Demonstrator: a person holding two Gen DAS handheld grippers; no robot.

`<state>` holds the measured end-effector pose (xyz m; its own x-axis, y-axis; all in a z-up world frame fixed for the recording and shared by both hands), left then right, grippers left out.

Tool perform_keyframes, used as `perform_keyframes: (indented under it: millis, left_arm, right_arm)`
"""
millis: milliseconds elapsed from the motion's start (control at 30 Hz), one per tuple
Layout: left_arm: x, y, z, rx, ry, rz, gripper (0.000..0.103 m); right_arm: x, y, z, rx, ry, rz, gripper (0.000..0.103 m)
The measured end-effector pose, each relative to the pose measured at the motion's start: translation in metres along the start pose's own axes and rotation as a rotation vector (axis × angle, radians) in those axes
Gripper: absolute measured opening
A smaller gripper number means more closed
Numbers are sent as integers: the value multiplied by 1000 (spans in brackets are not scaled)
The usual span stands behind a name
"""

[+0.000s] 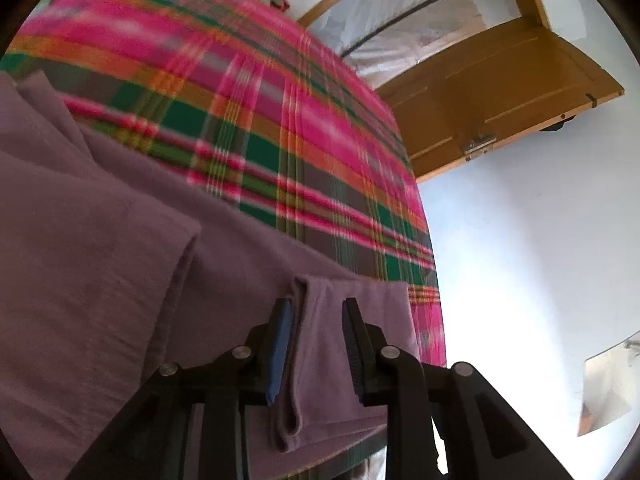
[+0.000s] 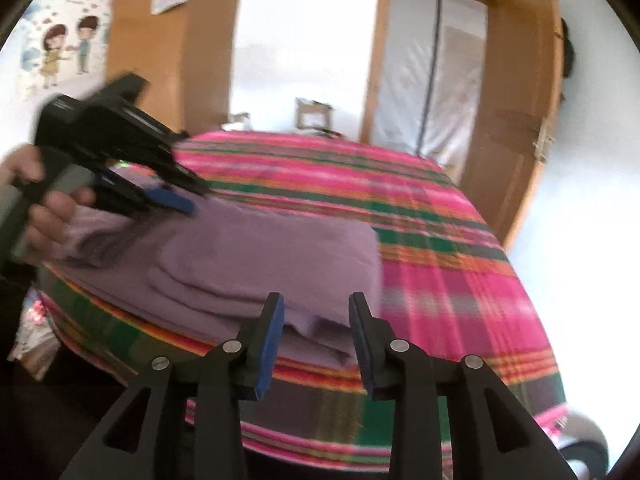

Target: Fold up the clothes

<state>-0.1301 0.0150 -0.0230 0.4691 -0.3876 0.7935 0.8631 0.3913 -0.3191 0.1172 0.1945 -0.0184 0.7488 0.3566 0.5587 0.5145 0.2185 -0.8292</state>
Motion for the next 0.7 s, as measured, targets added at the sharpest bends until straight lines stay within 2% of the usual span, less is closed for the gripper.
perform_keyframes:
  millis: [67,233,400,500,700]
  left_arm:
    - [-2,-3,8,-2,11,11,27]
    - [-9,10,21,-52,41,-38,29]
    - [-18,25,37,-133,49,-80,29]
    - [-17,36,34,-160,50,-114,29]
    - [-25,41,27,-141,44,-142,29]
  right_arm:
    - [1,9,7,-11,32,-14,35]
    - [-5,16,6,19,64,-19,37]
    - [-8,30,5,37,84,-68,37]
    - [-10,29,14,30,137,-56,37]
    - [-17,21,12,44,80,-39,37]
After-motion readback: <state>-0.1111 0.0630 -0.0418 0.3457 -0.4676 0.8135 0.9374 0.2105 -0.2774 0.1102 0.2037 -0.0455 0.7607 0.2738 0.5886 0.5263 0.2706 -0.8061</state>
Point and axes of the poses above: each gripper's, at about its wrist camera, not at the fingertips, and x roughly against the way its jaws point, z to its right, y to its underside, the point moved 4 cm from there along -x, roughly the way its jaws point, and after that the axes turned 14 degrees about -y, right-handed, at the moved point
